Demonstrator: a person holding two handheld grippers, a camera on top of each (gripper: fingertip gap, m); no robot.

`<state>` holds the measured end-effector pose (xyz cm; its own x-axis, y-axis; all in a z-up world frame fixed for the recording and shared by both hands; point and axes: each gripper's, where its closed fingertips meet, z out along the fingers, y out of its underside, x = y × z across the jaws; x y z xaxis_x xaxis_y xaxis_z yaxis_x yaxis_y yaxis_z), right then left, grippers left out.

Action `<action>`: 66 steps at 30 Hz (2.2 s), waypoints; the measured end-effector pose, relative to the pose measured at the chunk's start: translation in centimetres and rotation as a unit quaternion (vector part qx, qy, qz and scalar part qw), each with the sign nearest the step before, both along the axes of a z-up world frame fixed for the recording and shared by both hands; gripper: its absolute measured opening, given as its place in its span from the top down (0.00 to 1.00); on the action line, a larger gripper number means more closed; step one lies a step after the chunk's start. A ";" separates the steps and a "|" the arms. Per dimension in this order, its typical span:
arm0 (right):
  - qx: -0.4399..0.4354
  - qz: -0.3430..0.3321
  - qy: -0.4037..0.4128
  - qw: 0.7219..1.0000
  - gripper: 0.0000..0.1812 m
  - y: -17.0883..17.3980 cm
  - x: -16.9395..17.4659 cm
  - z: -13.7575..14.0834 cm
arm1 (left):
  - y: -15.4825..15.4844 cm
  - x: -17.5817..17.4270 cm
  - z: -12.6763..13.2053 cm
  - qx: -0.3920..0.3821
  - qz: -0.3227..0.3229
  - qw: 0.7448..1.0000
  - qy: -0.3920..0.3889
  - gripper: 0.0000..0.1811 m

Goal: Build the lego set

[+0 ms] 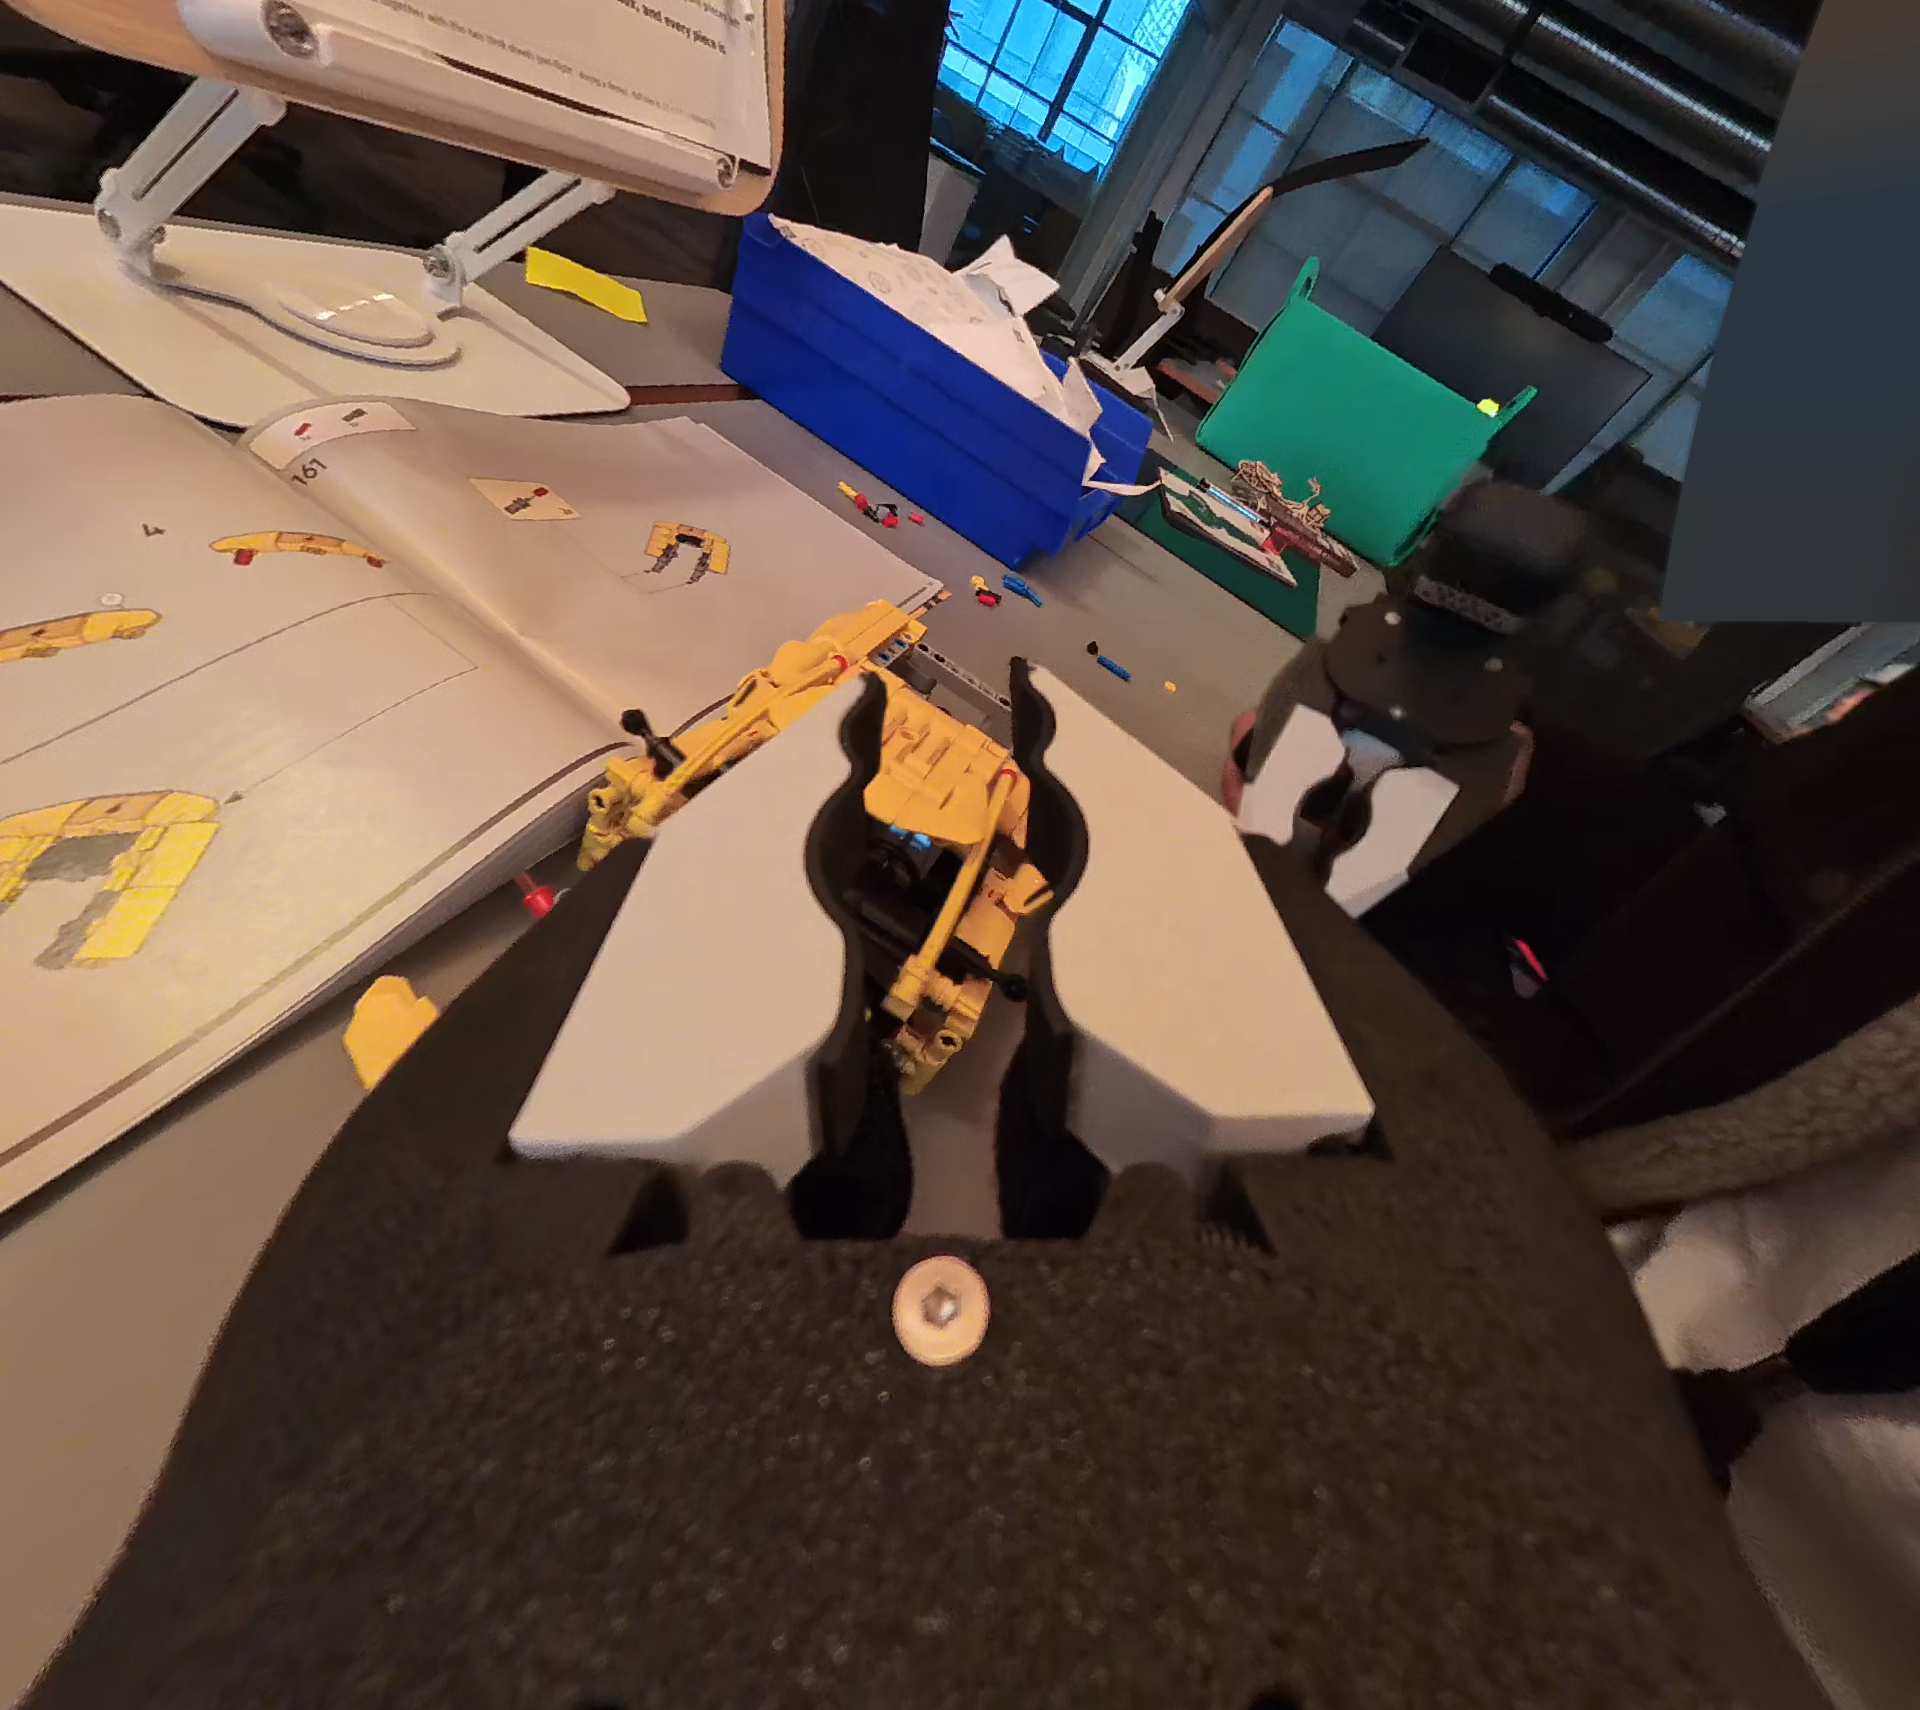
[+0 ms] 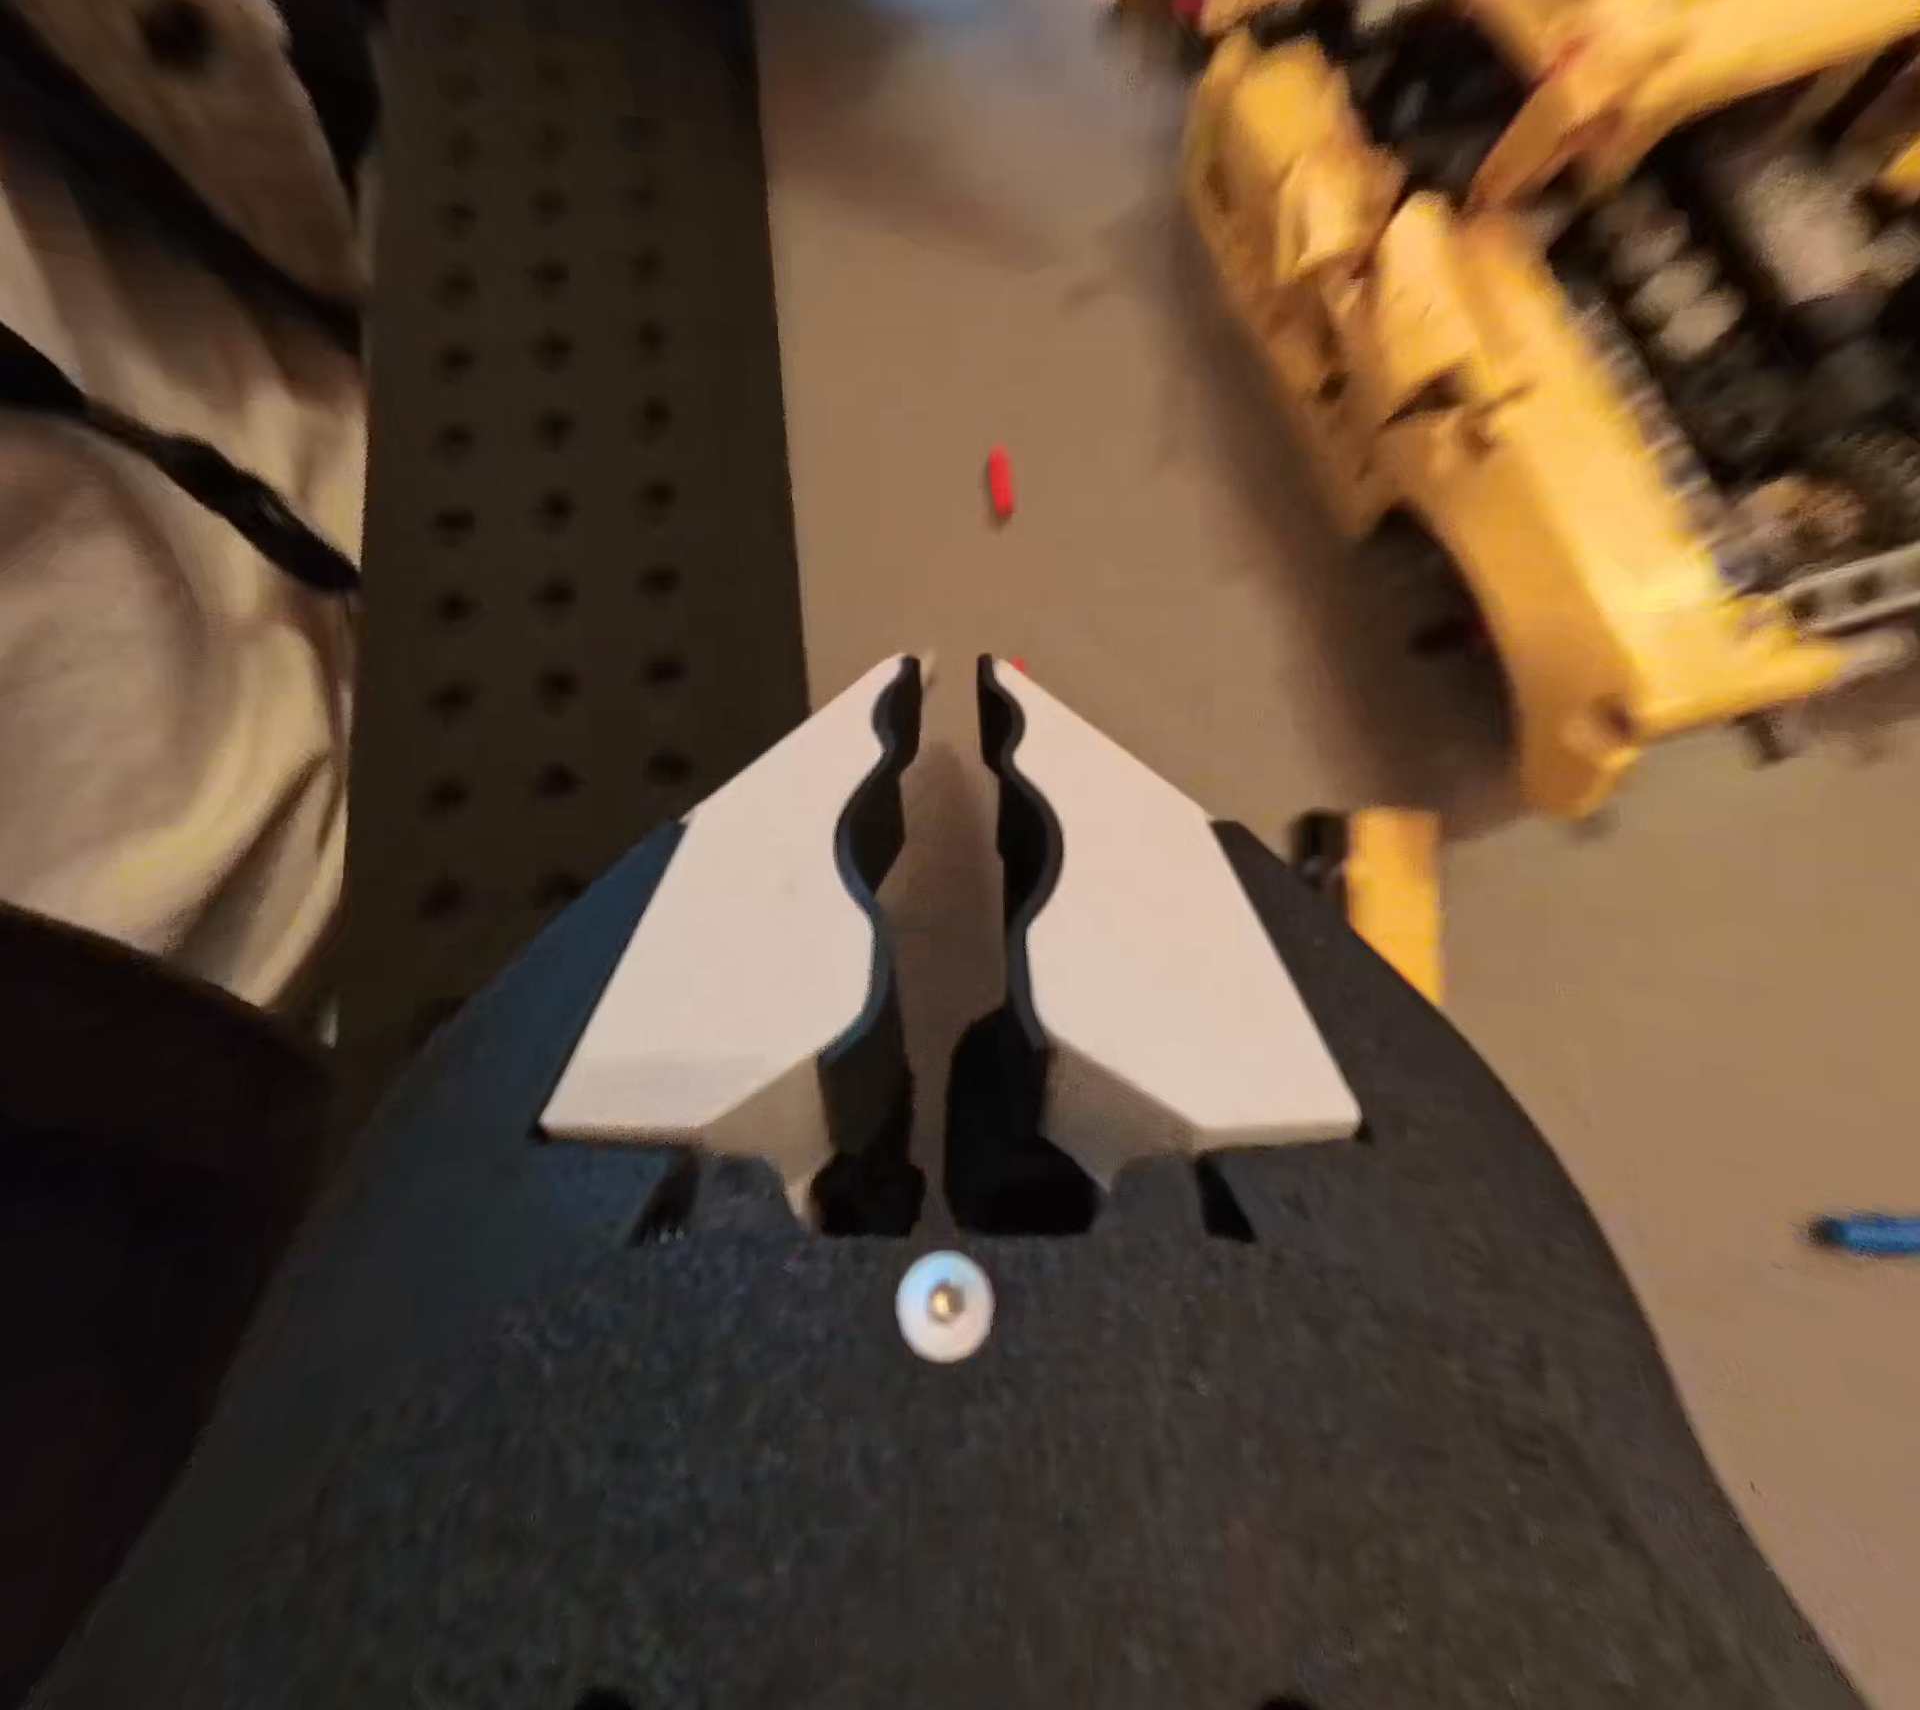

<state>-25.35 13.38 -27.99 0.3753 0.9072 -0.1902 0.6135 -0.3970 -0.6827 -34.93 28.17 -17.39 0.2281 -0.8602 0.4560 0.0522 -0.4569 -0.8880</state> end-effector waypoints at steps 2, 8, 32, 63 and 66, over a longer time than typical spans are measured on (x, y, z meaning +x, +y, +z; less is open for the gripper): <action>-0.003 -0.005 -0.051 0.999 0.92 -1.3 0.1 -1.7 | -0.4 0.3 0.0 0.008 -0.007 1.000 0.005 0.87; 0.029 -0.029 -0.073 0.996 0.94 -1.3 -0.4 -2.3 | -2.2 1.4 -0.6 0.021 -0.044 0.998 0.027 0.87; 0.079 -0.001 -0.186 0.979 0.96 -1.0 0.1 -2.5 | -9.4 4.5 -2.7 0.018 -0.190 0.978 0.088 0.87; 0.353 -0.055 0.176 0.917 0.90 1.3 -6.2 12.8 | -13.7 2.8 3.7 -0.259 -0.387 0.871 -0.159 0.98; 0.366 -0.045 0.188 0.910 0.92 1.1 -6.6 13.8 | -13.7 2.5 4.0 -0.271 -0.397 0.861 -0.169 0.98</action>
